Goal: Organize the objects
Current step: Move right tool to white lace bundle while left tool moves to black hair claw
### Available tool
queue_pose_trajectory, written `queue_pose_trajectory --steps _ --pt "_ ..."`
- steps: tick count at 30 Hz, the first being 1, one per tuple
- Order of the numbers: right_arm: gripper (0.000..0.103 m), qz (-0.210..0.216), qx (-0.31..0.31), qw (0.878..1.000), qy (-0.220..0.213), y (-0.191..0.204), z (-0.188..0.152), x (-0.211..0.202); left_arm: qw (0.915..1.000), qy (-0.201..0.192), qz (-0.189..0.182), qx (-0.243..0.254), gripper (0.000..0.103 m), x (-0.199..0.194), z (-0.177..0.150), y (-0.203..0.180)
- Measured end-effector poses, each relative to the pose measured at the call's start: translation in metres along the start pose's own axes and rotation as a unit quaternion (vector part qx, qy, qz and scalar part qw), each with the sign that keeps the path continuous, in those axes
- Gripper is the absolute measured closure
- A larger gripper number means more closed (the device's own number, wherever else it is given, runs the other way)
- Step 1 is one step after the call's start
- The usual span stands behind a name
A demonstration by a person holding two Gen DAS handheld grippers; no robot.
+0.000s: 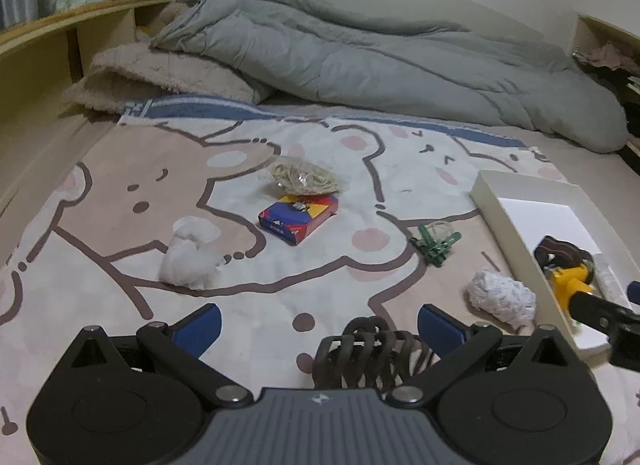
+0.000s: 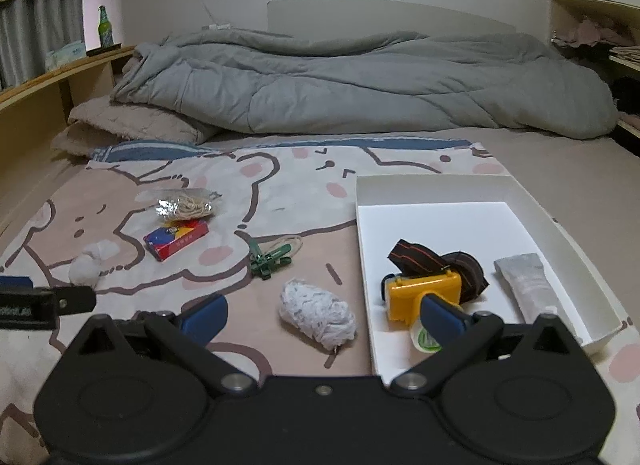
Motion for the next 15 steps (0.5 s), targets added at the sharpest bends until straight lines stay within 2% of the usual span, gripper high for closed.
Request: queue_pose_trajectory --steps 4,6,10,15 --pt "0.003 0.006 -0.016 1.000 -0.002 0.001 0.000 0.008 0.9998 0.015 0.003 -0.016 0.000 0.023 -0.001 0.007" --pt "0.011 0.014 -0.030 0.999 -0.004 0.002 0.000 0.012 0.9994 0.021 0.001 -0.028 0.000 0.033 -0.002 0.011" --pt "0.018 0.024 -0.070 0.997 -0.001 0.006 0.000 0.023 0.9984 0.035 -0.004 -0.044 0.000 0.046 -0.005 0.015" --pt "0.031 0.030 -0.145 0.989 0.016 0.016 -0.006 0.047 0.9980 0.039 -0.002 -0.049 0.000 0.058 -0.008 0.017"
Point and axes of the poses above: each gripper's, at about its wrist camera, not at the fingertips, and x roughly the way its jaws point, y to its left, z to its top, the point moved 4 cm from there along x, roughly the way its jaws point, and after that the axes turned 11 degrees about -z, right-handed, at the moved point
